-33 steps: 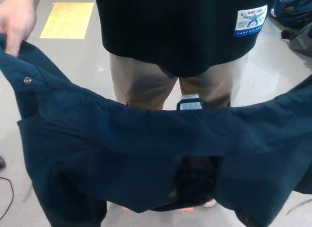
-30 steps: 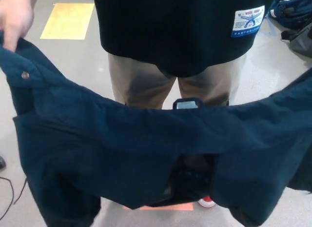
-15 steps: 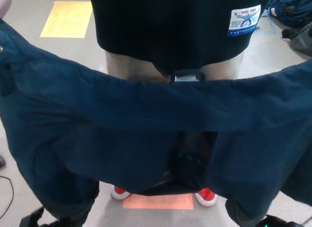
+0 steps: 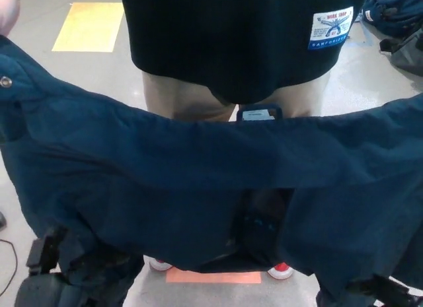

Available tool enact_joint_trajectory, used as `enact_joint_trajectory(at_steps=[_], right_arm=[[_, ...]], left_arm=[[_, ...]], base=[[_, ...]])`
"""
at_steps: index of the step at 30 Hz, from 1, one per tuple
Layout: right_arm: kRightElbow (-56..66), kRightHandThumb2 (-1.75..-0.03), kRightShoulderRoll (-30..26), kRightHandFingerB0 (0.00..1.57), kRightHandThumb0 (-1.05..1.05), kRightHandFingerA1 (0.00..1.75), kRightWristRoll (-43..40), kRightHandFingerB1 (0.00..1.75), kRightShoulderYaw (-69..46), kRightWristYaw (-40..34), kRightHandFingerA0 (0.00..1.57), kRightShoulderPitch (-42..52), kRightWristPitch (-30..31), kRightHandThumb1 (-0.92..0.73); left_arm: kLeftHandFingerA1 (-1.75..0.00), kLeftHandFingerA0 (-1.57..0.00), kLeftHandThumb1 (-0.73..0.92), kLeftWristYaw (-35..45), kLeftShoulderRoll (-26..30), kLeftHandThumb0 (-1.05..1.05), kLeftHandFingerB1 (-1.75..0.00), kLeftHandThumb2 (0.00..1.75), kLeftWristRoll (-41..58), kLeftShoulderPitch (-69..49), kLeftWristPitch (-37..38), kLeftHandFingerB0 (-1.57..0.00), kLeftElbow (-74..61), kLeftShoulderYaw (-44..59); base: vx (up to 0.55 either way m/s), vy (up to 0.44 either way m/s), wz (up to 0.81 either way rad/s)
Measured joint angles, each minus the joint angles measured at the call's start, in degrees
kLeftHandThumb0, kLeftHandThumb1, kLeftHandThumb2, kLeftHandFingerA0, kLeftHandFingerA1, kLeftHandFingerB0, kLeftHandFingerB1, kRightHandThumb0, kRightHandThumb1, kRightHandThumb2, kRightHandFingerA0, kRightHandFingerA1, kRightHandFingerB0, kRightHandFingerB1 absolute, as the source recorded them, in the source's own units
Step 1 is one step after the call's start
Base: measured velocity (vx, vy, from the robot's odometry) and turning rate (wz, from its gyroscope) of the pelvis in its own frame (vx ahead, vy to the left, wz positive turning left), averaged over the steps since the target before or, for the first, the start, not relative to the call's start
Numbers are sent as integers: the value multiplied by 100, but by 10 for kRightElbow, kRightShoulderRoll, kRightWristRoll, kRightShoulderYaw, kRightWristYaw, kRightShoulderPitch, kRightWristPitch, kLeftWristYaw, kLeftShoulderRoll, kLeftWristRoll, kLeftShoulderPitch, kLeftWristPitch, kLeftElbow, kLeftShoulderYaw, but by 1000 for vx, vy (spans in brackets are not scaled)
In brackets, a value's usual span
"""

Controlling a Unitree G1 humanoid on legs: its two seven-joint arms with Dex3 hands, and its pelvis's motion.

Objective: A person hands a coat to the robot and the robot grabs it with both hands and holds it while the person wears the coat.

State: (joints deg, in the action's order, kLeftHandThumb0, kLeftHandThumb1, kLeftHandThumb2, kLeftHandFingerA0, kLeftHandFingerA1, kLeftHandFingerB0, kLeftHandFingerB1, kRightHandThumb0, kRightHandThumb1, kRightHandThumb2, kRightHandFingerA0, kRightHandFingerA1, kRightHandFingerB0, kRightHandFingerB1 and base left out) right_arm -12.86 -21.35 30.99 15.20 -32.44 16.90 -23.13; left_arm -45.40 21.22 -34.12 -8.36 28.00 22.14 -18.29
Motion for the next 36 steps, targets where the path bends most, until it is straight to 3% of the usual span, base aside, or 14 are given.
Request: enact_joint_trajectory(at_steps=[2,10,12,13,15,17,19,25,26,28,31,34,35,36], right_arm=[[61,-59,0,38,-40,55,1,37,-25,-2,86,32,-14,-65],[217,-83,0,7,-72,62,0,40,-109,-4,71,105,-58,-54],[250,-81,1,6,-71,67,-1,41,-131,-4,74,119,-70,-51],[272,-82,1,5,-69,68,-1,40,-146,-4,73,127,-79,-50],[300,-86,3,5,-70,67,-3,33,-166,-5,68,132,-96,-53],[323,-86,4,5,-70,65,-4,24,-184,-5,61,138,-112,-55],[344,-60,5,5,-68,54,-6,24,-199,-5,65,143,-127,-66],[408,-89,5,2,-73,67,-22,27,-258,-4,64,143,-182,-55],[416,-89,5,3,-75,66,-23,27,-265,-3,66,143,-188,-55],[439,-88,5,2,-73,66,-29,21,-286,-2,63,141,-204,-51],[484,-59,4,0,-72,55,-44,22,-324,3,63,142,-229,-56],[520,-79,-8,4,-69,63,-68,15,-344,18,65,150,-241,-44],[530,-79,-15,6,-71,62,-76,18,-349,25,67,152,-241,-46],[539,-84,-21,3,-75,63,-84,23,-355,31,73,154,-240,-52]], left_arm=[[-46,-75,63,-3,2,-43,-38,59,-3,-25,14,-56,-62,23],[-41,-56,64,-6,2,-62,-33,60,-14,-99,47,-37,-246,108],[-49,-84,83,-6,2,-58,-37,65,-15,-116,56,-47,-289,131],[-69,-71,68,-5,3,-51,-50,111,-13,-129,64,-25,-319,142],[-47,-67,91,-3,4,-67,-37,67,-8,-150,76,-39,-362,152],[-70,-70,69,1,8,-56,-50,112,-4,-172,88,-25,-404,161],[-45,-54,83,4,11,-70,-39,65,2,-186,100,-40,-438,171],[-55,-31,67,8,-1,-76,-51,109,15,-194,143,-26,-542,225],[-45,-38,79,9,-5,-79,-42,66,16,-192,148,-34,-553,226],[-39,-44,74,11,-12,-86,-33,63,22,-185,164,-32,-580,223],[-47,-49,81,21,-31,-80,-38,67,36,-188,176,-31,-645,232],[-41,-53,91,41,-42,-70,-33,67,46,-199,173,-27,-699,248],[-55,-52,75,48,-43,-78,-39,103,48,-203,171,-9,-710,261],[-31,-8,58,57,-41,-86,-23,95,52,-213,166,-8,-720,272]], base=[[0,0,0],[0,0,0],[0,0,0],[0,0,0],[0,0,0],[0,0,0],[0,0,0],[0,0,0],[0,0,0],[0,0,0],[0,0,0],[0,0,0],[0,0,0],[0,0,0]])
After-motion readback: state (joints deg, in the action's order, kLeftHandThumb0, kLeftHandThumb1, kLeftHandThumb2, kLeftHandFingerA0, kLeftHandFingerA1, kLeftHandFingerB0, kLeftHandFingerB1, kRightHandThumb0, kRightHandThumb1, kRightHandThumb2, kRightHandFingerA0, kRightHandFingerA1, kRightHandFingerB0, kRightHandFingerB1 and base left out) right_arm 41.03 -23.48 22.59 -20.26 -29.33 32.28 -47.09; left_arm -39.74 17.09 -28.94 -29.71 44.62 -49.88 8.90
